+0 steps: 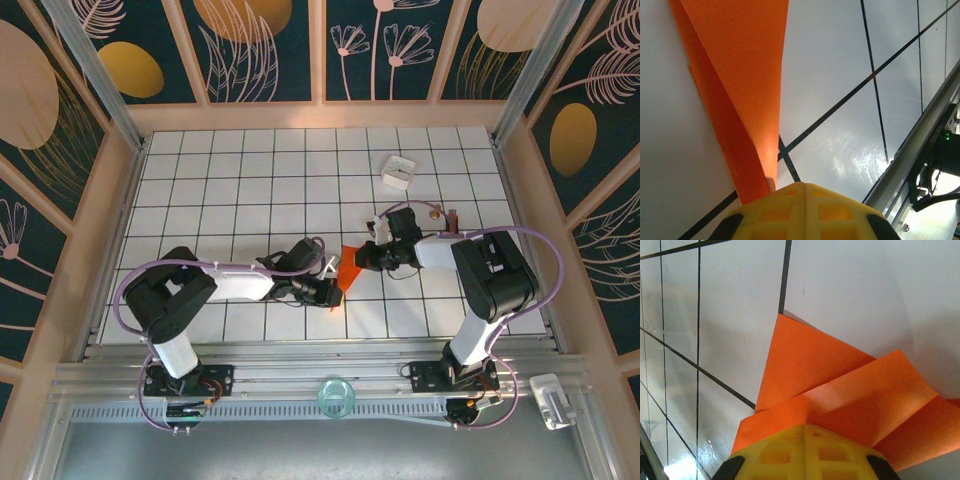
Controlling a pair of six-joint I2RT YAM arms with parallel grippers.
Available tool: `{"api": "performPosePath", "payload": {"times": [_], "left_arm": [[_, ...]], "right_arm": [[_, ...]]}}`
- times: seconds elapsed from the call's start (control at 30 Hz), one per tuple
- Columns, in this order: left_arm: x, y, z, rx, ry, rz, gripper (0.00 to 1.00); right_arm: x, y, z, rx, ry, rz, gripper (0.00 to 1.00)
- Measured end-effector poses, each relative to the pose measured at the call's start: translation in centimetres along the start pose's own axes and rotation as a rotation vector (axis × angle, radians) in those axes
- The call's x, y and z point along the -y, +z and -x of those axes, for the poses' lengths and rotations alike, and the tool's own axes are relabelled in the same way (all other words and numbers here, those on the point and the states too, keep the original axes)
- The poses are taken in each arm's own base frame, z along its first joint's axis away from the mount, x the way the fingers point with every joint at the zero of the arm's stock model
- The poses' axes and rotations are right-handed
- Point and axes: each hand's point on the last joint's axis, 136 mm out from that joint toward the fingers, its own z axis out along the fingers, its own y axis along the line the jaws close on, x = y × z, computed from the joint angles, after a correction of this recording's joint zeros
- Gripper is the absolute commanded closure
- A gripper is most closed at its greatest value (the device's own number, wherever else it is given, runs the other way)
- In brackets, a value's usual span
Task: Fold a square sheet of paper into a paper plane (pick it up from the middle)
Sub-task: Fold the wing for the fifth time at the center of the table.
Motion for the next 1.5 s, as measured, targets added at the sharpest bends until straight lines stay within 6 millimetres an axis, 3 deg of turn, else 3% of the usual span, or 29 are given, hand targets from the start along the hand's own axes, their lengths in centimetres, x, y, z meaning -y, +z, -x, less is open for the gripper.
{"api": "performPosePath", "payload": {"times": [1.5], "left_arm": [[-1.6, 0.4, 0.1, -0.006, 0.000, 0.024, 0.97]], "right_arm": [[0.0, 0.1, 0.1, 0.000, -0.003, 0.001, 0.97]]}}
